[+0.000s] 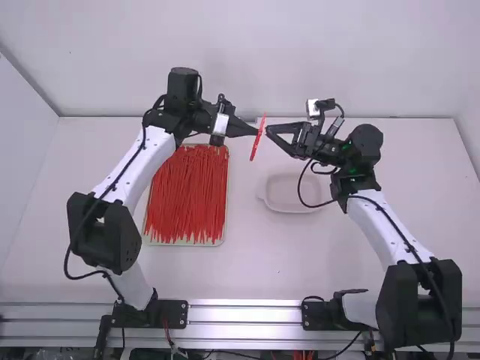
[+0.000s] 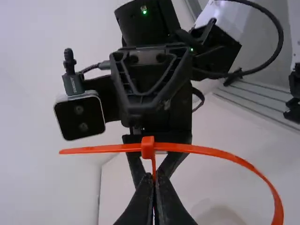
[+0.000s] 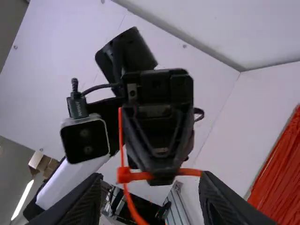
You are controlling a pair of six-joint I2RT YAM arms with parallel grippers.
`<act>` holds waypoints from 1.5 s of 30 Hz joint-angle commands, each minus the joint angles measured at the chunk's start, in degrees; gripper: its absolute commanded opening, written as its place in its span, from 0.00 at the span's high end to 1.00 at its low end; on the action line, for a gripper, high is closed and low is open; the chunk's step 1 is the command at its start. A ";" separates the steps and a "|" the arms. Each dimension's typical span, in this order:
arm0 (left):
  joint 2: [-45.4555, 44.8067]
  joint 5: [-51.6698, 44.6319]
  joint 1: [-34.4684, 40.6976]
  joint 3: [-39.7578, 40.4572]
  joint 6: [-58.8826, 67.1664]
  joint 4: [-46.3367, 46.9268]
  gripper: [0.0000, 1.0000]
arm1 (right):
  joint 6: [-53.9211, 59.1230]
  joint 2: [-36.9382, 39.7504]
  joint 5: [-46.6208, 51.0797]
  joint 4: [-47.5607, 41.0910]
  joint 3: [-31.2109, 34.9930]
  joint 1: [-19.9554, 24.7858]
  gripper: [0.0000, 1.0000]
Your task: Fasten the cable tie
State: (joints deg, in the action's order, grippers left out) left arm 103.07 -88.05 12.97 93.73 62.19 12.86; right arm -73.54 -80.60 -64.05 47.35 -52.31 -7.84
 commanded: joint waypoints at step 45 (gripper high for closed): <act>-1.73 -1.95 2.91 -0.17 -11.80 8.37 0.98 | -10.29 -0.31 -0.17 10.82 -1.36 -0.66 1.00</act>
State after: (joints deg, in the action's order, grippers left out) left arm 102.94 -89.03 15.38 93.73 51.90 20.43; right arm -82.54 -80.84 -65.10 56.60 -52.31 -8.62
